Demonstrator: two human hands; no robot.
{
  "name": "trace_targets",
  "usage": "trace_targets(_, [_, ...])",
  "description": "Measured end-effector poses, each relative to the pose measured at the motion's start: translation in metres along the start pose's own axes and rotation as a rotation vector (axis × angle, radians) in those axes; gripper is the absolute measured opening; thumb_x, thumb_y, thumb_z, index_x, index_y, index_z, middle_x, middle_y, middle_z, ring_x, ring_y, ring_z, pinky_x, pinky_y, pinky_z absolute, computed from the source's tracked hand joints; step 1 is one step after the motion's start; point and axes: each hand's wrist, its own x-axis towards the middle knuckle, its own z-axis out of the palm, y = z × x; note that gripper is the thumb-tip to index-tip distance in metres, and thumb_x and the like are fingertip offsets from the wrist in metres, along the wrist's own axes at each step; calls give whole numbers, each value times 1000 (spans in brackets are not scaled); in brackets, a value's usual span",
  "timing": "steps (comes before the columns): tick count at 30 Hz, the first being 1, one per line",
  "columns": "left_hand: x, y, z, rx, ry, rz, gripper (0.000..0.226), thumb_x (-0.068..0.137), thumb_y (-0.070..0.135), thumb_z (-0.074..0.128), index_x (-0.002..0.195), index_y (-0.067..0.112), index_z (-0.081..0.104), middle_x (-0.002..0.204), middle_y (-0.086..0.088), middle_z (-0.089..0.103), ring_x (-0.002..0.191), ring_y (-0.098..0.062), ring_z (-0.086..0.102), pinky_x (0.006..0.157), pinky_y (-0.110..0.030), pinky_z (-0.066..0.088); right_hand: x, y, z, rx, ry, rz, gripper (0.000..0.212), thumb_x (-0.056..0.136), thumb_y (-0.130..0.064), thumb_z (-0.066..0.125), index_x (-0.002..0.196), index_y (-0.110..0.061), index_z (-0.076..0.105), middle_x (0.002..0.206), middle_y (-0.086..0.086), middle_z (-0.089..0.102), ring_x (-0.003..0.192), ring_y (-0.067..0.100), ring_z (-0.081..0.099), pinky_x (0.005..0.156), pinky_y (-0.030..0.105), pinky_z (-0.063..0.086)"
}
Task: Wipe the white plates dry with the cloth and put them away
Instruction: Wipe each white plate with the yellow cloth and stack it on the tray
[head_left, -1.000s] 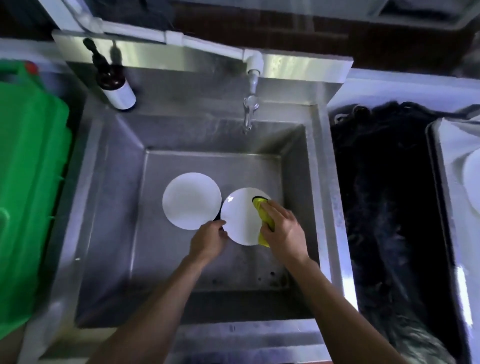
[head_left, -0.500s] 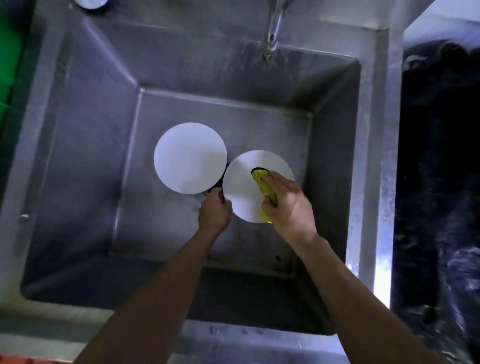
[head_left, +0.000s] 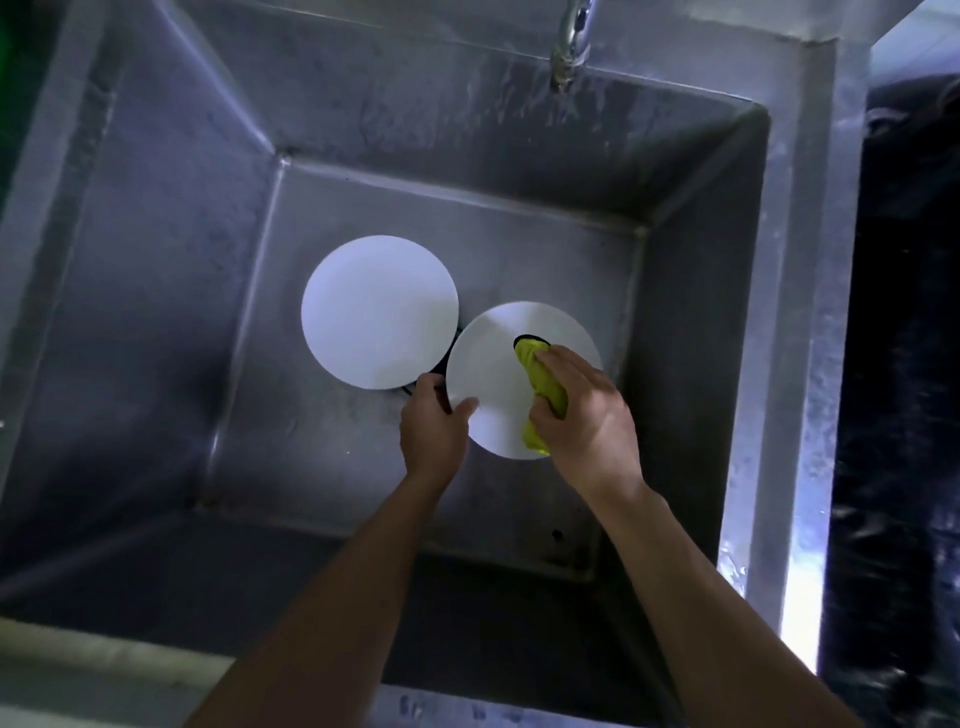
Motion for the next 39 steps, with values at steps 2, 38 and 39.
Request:
trace_targets(2, [0,-2,2,-27,9,11,30,86,23,80,102,27,55,93,7,64,88,-18,65,74,-33,54,-2,2,1,-9,-11,3,59,85,-7,63,142,-20,56,144,-1,58,125,29,56,94,49,56])
trace_targets(38, [-47,58,-72,-531,-230,-325,46,88,1,50,102,40,69,102,9,71,94,-21,67,59,-47,62,-73,-41,-37,32,-62,159,62,87,-5,54,146,-24,52,146,-9,52,125,27,52,96,45,53])
trace_targets(39, [-49,60,-76,-542,-231,-333,46,87,2,51,96,43,70,98,11,71,90,-19,66,58,-46,62,-75,-43,-39,26,-60,163,62,87,-6,55,146,-24,51,147,-8,52,125,27,52,97,45,52])
